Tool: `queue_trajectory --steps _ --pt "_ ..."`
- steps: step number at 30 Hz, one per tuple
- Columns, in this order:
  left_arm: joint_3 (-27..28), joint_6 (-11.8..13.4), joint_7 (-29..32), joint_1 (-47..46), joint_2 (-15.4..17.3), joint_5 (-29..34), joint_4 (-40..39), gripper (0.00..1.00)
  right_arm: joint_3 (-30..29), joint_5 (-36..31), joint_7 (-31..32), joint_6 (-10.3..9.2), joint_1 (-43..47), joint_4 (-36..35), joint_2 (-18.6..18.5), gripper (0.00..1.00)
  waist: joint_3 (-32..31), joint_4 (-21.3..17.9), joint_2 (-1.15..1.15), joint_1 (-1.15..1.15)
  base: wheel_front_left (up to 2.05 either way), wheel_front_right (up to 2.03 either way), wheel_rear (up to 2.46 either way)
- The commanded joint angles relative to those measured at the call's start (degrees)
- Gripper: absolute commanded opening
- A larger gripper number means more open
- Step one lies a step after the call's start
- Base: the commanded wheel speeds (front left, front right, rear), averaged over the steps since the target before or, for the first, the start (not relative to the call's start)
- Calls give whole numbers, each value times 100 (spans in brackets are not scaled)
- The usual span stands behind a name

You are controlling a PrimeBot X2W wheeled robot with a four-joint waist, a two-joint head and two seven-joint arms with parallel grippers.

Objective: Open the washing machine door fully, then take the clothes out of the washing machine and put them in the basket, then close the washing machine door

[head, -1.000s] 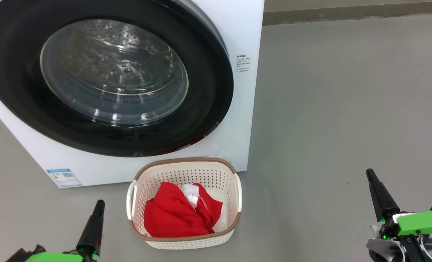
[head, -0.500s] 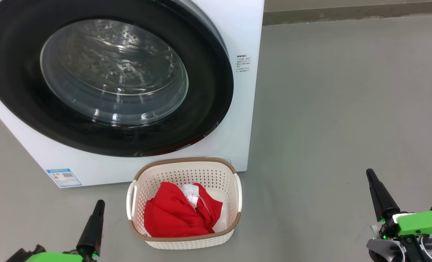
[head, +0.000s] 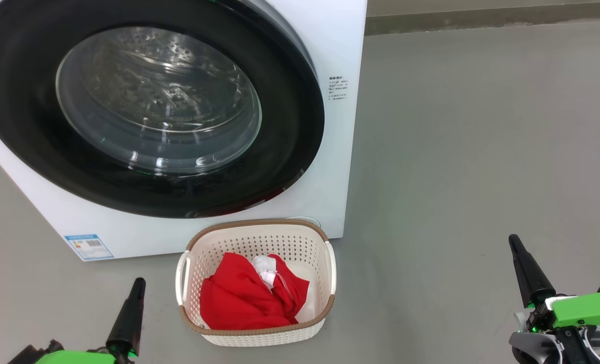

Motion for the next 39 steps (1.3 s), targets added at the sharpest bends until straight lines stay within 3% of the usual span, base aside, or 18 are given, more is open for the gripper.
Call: queue_trajectory --steps 1,39 --pt "200 -40 20 -228 103 -62 -117 0 95 37 36 -3 -238 -144 -49 0 0 0 0 0 0 0 0" --pt "199 -40 19 -228 103 -63 -117 0 96 38 35 -3 -237 -144 -49 0 0 0 0 0 0 0 0"
